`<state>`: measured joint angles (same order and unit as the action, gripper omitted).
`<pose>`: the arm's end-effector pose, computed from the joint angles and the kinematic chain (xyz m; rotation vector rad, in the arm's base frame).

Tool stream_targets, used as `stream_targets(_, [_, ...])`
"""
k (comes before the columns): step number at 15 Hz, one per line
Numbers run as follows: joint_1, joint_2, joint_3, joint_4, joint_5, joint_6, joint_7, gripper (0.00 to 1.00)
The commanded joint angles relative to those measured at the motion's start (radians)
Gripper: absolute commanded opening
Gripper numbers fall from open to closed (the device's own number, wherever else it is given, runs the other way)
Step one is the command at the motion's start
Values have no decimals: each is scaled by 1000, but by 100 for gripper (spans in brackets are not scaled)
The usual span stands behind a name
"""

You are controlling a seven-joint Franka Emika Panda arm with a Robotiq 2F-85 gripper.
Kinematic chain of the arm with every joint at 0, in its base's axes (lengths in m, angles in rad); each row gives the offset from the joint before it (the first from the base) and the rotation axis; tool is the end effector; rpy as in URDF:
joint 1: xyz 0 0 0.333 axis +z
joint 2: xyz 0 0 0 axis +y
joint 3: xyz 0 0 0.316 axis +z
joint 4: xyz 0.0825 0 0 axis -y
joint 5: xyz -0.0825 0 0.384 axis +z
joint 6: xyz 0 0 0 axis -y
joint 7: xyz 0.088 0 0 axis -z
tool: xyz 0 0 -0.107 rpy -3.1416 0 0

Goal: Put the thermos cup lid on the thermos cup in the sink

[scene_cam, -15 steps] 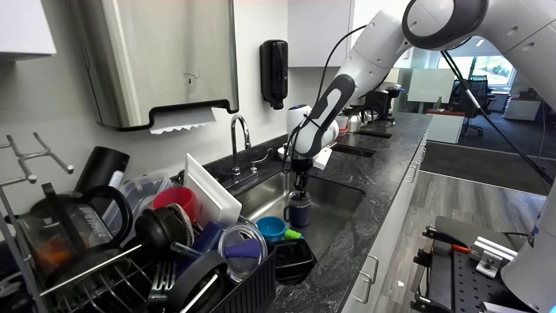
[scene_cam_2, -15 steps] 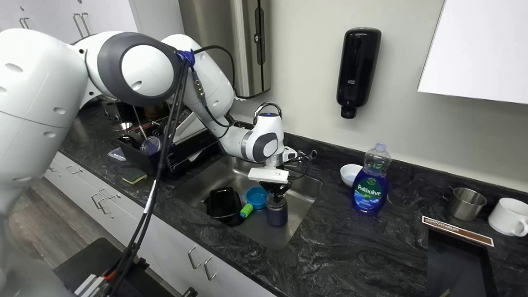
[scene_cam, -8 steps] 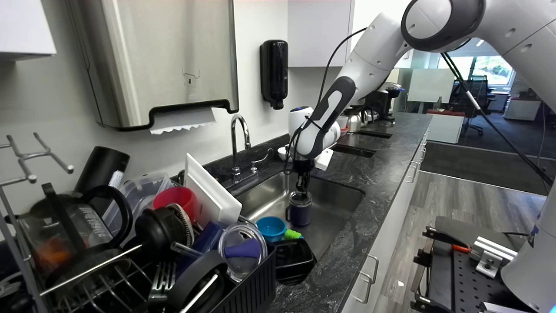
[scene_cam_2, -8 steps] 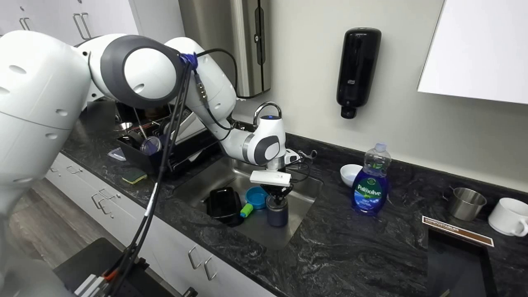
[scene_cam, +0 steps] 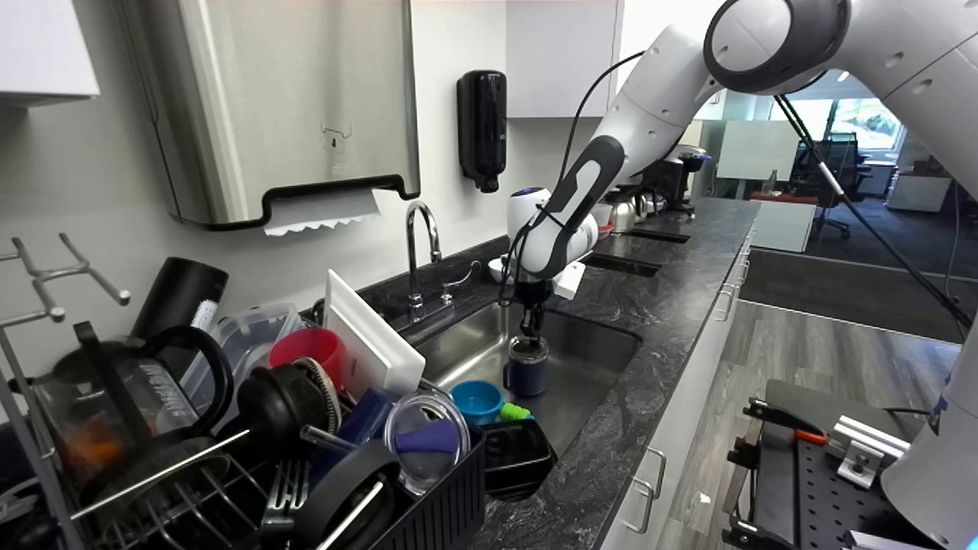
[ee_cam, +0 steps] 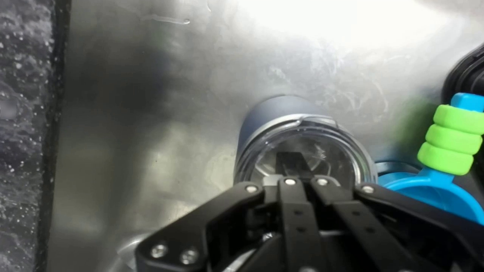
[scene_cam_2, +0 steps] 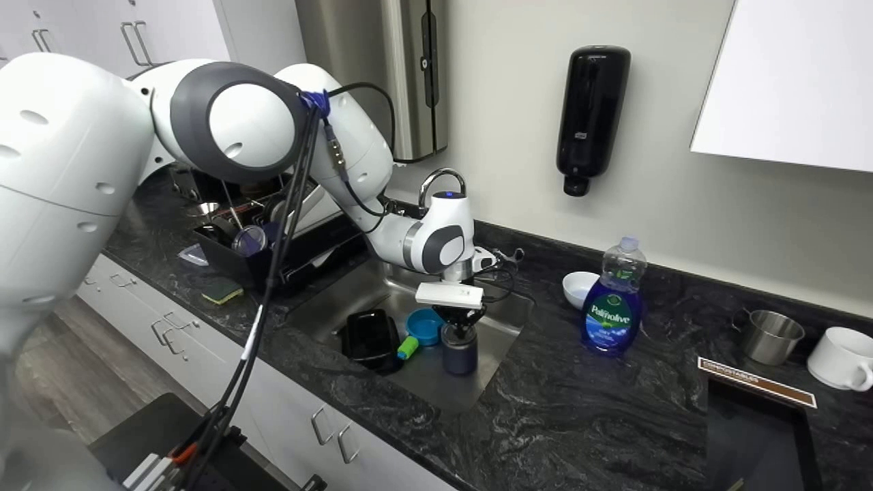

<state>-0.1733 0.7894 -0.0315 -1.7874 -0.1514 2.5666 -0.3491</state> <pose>0.6317 -0.1278 0.1089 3.0139 0.4264 -0.0592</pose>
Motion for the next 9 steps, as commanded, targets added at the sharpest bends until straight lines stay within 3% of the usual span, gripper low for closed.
stream_targets(1, [-17,67,13,56,1,-2,-24,0])
stream_targets(9, [-19,-15,16,-9,0,4,-27,0])
